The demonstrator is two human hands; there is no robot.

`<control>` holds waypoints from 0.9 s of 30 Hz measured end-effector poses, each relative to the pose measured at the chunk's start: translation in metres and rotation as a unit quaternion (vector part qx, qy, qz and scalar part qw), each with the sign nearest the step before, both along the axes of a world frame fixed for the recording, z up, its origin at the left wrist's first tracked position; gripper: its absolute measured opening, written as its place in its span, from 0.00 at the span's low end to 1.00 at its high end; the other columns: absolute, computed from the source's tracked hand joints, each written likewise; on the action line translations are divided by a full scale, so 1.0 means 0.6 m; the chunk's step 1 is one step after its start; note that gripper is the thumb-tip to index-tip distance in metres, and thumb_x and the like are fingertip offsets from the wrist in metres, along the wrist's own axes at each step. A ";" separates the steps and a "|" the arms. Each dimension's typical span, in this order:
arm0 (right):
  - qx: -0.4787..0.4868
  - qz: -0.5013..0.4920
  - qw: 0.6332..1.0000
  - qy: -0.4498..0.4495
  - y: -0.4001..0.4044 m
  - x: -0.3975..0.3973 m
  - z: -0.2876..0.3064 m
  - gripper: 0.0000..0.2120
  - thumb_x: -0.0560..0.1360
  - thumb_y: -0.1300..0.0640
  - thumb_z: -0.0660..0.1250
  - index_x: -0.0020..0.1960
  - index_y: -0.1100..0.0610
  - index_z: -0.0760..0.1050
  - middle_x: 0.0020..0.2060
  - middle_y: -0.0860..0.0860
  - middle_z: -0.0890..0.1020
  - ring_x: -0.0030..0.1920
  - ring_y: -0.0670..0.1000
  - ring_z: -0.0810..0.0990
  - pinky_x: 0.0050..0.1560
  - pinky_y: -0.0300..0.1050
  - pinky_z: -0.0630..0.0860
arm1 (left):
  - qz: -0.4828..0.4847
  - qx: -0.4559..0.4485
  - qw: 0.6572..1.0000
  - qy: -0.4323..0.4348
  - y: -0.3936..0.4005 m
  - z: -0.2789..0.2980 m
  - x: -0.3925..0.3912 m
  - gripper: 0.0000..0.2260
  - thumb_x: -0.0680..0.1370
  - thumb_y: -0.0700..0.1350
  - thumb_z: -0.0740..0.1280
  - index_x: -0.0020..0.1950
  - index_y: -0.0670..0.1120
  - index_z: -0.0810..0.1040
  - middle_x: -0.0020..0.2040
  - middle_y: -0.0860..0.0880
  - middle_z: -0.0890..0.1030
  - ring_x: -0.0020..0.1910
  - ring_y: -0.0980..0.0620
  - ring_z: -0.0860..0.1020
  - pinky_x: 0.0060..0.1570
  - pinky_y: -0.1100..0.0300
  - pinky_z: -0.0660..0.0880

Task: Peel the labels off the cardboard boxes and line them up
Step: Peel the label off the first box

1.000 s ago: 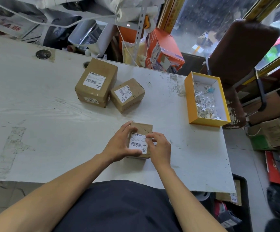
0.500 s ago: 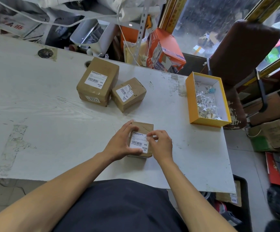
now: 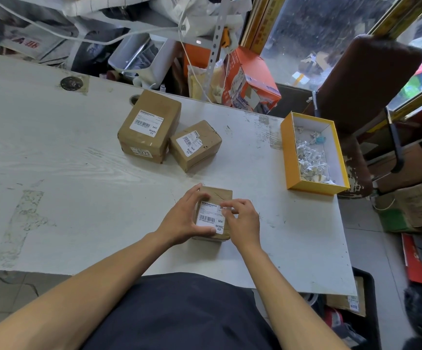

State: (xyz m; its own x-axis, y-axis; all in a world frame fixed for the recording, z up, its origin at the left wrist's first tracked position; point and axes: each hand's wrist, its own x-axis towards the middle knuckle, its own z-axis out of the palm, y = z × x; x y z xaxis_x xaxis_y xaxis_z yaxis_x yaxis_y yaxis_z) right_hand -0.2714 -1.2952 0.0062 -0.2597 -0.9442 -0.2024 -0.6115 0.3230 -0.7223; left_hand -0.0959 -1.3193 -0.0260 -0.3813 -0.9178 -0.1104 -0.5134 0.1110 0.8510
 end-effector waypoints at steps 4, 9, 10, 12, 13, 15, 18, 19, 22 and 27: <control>-0.001 -0.008 1.000 0.000 0.002 0.001 -0.006 0.08 0.76 0.58 0.68 0.49 0.48 0.84 0.51 0.45 0.75 0.52 0.48 0.78 0.52 0.49 0.78 | 0.002 0.003 1.000 0.004 0.001 -0.002 -0.001 0.35 0.62 0.55 0.81 0.65 0.56 0.69 0.78 0.57 0.58 0.68 0.62 0.65 0.61 0.60 0.70; -0.006 -0.016 1.000 0.004 0.005 0.004 -0.004 0.07 0.77 0.56 0.68 0.50 0.50 0.85 0.54 0.46 0.76 0.52 0.44 0.74 0.53 0.43 0.75 | 0.002 0.004 1.000 0.005 -0.001 -0.001 -0.003 0.35 0.62 0.55 0.81 0.65 0.56 0.69 0.78 0.56 0.59 0.69 0.59 0.65 0.63 0.58 0.70; -0.005 -0.016 1.000 0.003 0.005 0.004 -0.002 0.07 0.77 0.56 0.68 0.50 0.50 0.85 0.54 0.46 0.76 0.52 0.44 0.74 0.52 0.41 0.74 | 0.001 0.004 1.000 0.006 -0.001 -0.002 -0.003 0.35 0.62 0.55 0.81 0.65 0.56 0.69 0.78 0.56 0.59 0.70 0.58 0.65 0.63 0.58 0.70; 0.000 -0.017 1.000 0.005 0.002 0.005 0.000 0.06 0.75 0.55 0.70 0.49 0.49 0.84 0.54 0.46 0.76 0.52 0.45 0.75 0.51 0.40 0.73 | 0.002 0.004 1.000 0.008 0.000 -0.003 -0.003 0.35 0.62 0.55 0.81 0.65 0.56 0.69 0.78 0.56 0.59 0.70 0.59 0.65 0.62 0.59 0.70; 0.005 -0.017 1.000 0.005 0.000 0.005 0.001 0.05 0.74 0.55 0.71 0.48 0.49 0.84 0.53 0.46 0.75 0.52 0.45 0.76 0.51 0.41 0.74 | 0.002 0.005 1.000 0.009 0.000 -0.003 -0.003 0.35 0.62 0.55 0.80 0.65 0.56 0.69 0.78 0.57 0.59 0.69 0.61 0.65 0.62 0.59 0.70; 0.020 -0.010 1.000 0.007 -0.005 0.006 0.003 0.04 0.73 0.56 0.72 0.45 0.48 0.83 0.52 0.46 0.74 0.52 0.47 0.78 0.51 0.42 0.76 | 0.001 0.011 1.000 0.013 -0.001 -0.005 -0.002 0.35 0.63 0.55 0.80 0.65 0.56 0.69 0.78 0.57 0.59 0.69 0.61 0.64 0.62 0.59 0.70; 0.037 0.035 0.999 0.020 -0.017 0.001 0.008 0.06 0.73 0.59 0.71 0.47 0.49 0.79 0.60 0.48 0.70 0.60 0.49 0.74 0.54 0.41 0.72 | -0.018 0.047 0.998 0.031 -0.007 -0.004 0.001 0.37 0.64 0.53 0.80 0.69 0.58 0.66 0.78 0.57 0.58 0.71 0.59 0.65 0.63 0.61 0.69; 0.039 0.065 0.997 0.031 -0.025 -0.005 0.012 0.11 0.72 0.60 0.71 0.51 0.48 0.77 0.65 0.48 0.68 0.64 0.50 0.70 0.57 0.41 0.70 | -0.030 0.072 0.996 0.044 -0.013 0.001 0.001 0.40 0.65 0.52 0.80 0.72 0.59 0.63 0.78 0.56 0.60 0.71 0.57 0.67 0.63 0.61 0.69; 0.060 0.140 0.988 0.029 -0.047 -0.025 0.023 0.25 0.70 0.60 0.72 0.65 0.47 0.72 0.67 0.49 0.70 0.67 0.53 0.68 0.65 0.45 0.68 | -0.059 0.162 0.983 0.069 -0.038 0.017 0.003 0.46 0.69 0.44 0.78 0.78 0.60 0.53 0.68 0.54 0.70 0.64 0.51 0.75 0.61 0.58 0.75; 0.115 0.186 0.971 0.099 -0.045 -0.041 0.031 0.28 0.74 0.48 0.68 0.71 0.36 0.64 0.58 0.51 0.68 0.61 0.54 0.69 0.63 0.50 0.70 | -0.052 0.166 0.984 0.036 -0.073 0.026 0.005 0.35 0.72 0.41 0.76 0.75 0.52 0.66 0.67 0.49 0.76 0.64 0.54 0.75 0.64 0.55 0.74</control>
